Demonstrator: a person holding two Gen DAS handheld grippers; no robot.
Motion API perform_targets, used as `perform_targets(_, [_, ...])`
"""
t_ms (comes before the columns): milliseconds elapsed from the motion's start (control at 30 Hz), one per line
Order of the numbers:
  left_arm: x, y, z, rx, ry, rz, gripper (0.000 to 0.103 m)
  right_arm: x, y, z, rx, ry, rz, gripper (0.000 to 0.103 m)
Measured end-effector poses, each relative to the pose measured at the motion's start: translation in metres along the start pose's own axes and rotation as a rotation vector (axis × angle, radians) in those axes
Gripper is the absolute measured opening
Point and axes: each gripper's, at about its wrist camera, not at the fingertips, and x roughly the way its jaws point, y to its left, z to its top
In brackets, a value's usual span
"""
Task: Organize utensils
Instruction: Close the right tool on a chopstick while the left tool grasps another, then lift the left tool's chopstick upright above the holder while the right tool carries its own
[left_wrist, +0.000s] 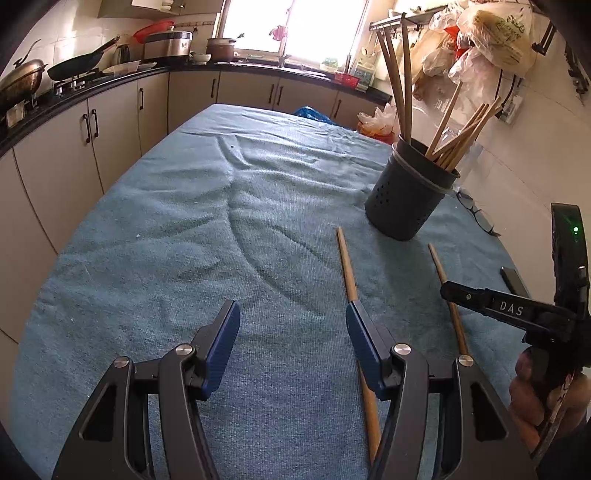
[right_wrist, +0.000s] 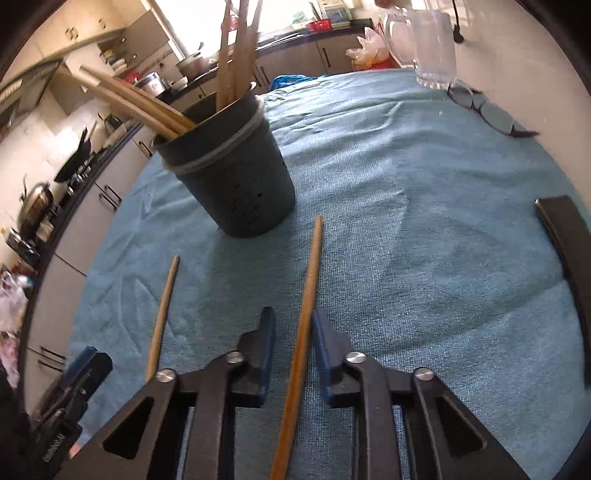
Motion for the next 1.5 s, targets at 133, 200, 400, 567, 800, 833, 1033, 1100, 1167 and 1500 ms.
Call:
perform_targets(133, [0.004, -0.012, 0.003, 0.037, 0.035, -0.026, 0.059, 0.000, -0.001, -0.002, -0.001, 0.018, 0.006, 0.009])
perform_targets(200, [0.009, -0.019, 0.006, 0.047, 0.062, -0.040, 0.059, -0.002, -0.004, -0.004, 0.006, 0.019, 0.008, 0.009])
perform_targets(400, [0.040, -0.043, 0.019, 0.115, 0.157, 0.043, 0.057, -0.010, -0.011, -0.007, 0.012, 0.009, 0.010, 0.009])
perform_targets(567, [0.059, -0.057, 0.024, 0.174, 0.166, 0.149, 0.041, -0.018, -0.019, -0.009, 0.023, -0.003, 0.015, 0.009])
perform_targets(800, [0.057, -0.063, 0.021, 0.192, 0.136, 0.179, 0.006, -0.024, -0.015, -0.012, 0.006, -0.010, 0.029, 0.009])
perform_targets(833, [0.055, -0.059, 0.021, 0.176, 0.141, 0.154, 0.006, -0.025, -0.015, -0.012, 0.006, -0.014, 0.033, 0.009])
perform_targets(1033, [0.027, -0.037, 0.028, 0.079, 0.111, 0.031, 0.006, -0.043, -0.011, -0.013, -0.003, -0.057, 0.052, 0.009])
perform_targets(1100, [0.012, -0.032, 0.032, 0.059, 0.079, 0.010, 0.006, -0.053, -0.008, -0.013, -0.009, -0.085, 0.060, 0.009])
perform_targets(1167, [-0.002, -0.030, 0.036, 0.049, 0.050, -0.004, 0.006, -0.063, -0.005, -0.012, -0.015, -0.115, 0.069, 0.008])
perform_targets(1500, [-0.065, -0.040, 0.045, 0.067, -0.101, -0.026, 0.006, -0.119, 0.010, -0.016, -0.049, -0.286, 0.113, 0.008])
